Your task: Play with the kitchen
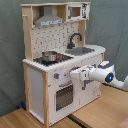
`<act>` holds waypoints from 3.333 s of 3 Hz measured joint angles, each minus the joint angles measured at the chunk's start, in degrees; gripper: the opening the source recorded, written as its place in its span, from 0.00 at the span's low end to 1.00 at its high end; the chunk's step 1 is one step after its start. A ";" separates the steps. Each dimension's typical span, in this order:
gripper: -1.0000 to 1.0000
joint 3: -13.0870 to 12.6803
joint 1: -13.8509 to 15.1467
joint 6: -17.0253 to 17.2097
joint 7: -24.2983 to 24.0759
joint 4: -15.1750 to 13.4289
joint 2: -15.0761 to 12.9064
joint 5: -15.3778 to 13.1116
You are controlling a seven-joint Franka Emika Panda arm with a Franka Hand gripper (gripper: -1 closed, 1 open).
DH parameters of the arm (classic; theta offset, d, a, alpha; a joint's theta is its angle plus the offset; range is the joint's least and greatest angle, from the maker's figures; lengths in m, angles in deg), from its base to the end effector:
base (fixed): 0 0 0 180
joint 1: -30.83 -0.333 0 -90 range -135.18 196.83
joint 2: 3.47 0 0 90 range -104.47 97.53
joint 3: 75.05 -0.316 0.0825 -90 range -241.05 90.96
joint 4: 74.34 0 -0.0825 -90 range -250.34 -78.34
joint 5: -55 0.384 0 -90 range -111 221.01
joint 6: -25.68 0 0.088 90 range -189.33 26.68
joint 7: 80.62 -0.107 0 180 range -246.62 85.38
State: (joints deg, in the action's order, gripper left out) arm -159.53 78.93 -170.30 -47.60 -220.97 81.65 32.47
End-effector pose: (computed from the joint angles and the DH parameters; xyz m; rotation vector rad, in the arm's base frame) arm 0.3473 0.3553 0.3398 0.6067 1.5800 0.5687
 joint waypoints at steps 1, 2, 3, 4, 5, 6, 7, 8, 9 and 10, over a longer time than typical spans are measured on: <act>0.00 0.06 0.01 -0.02 -3.51 -0.01 -0.10 0.19; 0.00 0.04 0.02 -0.09 -9.61 0.00 -0.21 0.29; 0.00 0.05 0.03 -0.13 -15.89 0.01 -0.32 0.31; 0.00 0.04 0.05 -0.22 -22.23 0.01 -0.62 0.35; 0.00 0.06 0.07 -0.38 -29.05 -0.01 -0.90 0.42; 0.00 0.11 0.19 -1.03 -34.98 -0.12 -0.90 0.45; 0.00 0.18 0.27 -1.61 -41.23 -0.24 -0.90 0.47; 0.00 0.20 0.27 -1.88 -47.20 -0.31 -0.90 0.51; 0.00 0.23 0.27 -2.11 -53.08 -0.37 -0.90 0.55; 0.00 0.26 0.25 -2.24 -58.81 -0.41 -0.90 0.56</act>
State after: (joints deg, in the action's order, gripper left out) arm -159.28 79.18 -172.53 -106.42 -221.38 80.75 33.04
